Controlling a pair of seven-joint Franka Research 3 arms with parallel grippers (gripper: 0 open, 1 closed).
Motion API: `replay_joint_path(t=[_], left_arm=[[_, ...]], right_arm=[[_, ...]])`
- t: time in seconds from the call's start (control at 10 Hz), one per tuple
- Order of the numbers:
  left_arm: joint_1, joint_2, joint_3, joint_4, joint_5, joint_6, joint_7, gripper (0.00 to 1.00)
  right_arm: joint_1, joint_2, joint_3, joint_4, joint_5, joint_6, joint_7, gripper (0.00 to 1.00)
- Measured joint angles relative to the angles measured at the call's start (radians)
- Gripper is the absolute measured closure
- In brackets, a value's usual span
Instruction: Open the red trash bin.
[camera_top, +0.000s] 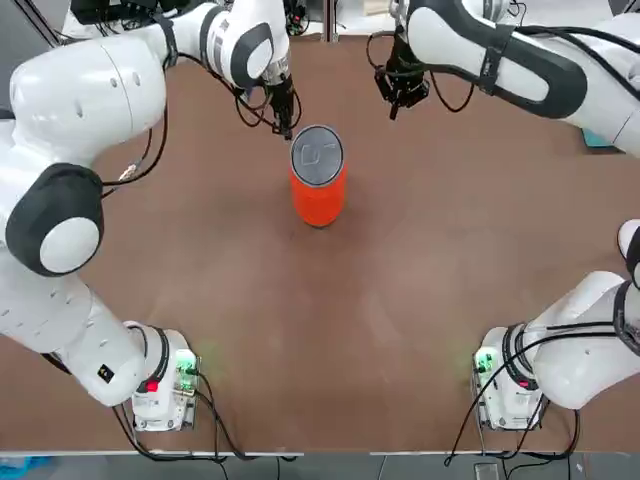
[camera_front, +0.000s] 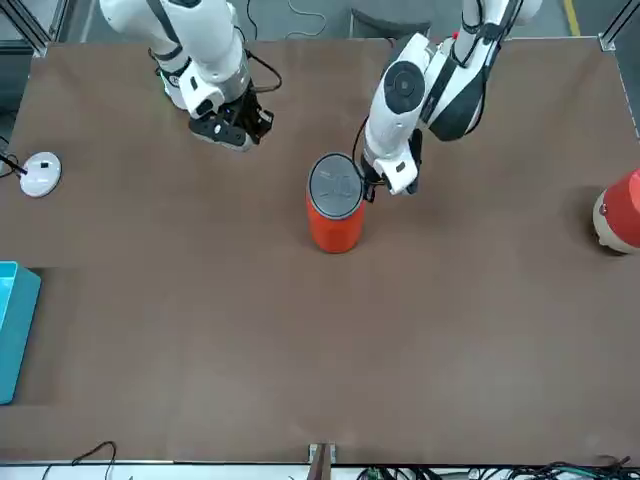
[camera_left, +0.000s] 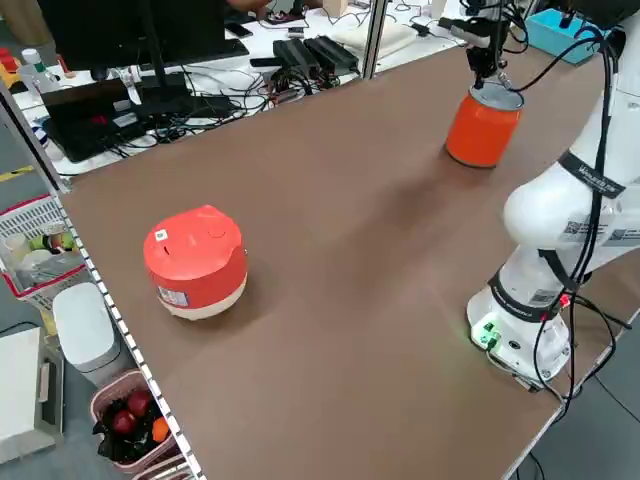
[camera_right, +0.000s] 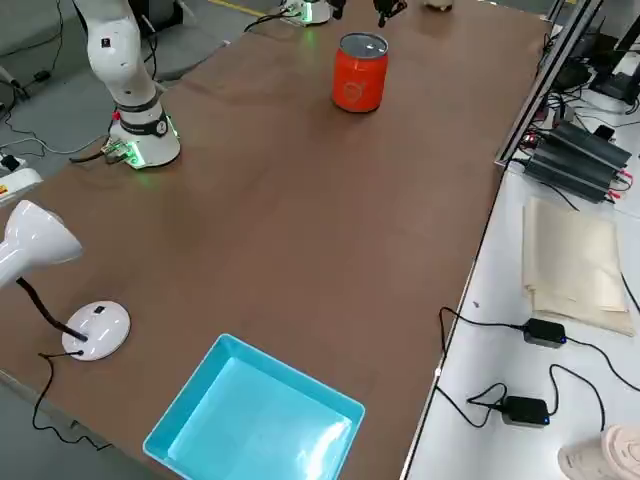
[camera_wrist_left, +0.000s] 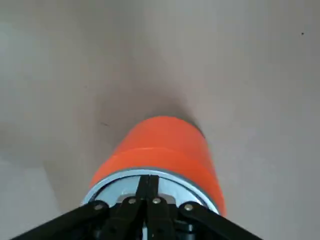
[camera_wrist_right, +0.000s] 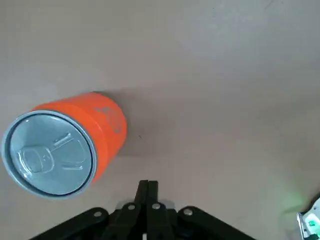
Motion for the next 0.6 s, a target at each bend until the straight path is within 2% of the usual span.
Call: replay_joint_path(t=[0.6], left_arm=[[-0.007, 0.001, -0.003, -0.063, 0.000, 0.067, -0.026, 0.99]], right_arm=[[0.032, 0.037, 0.000, 0.000, 0.009, 0.011, 0.011, 0.99]])
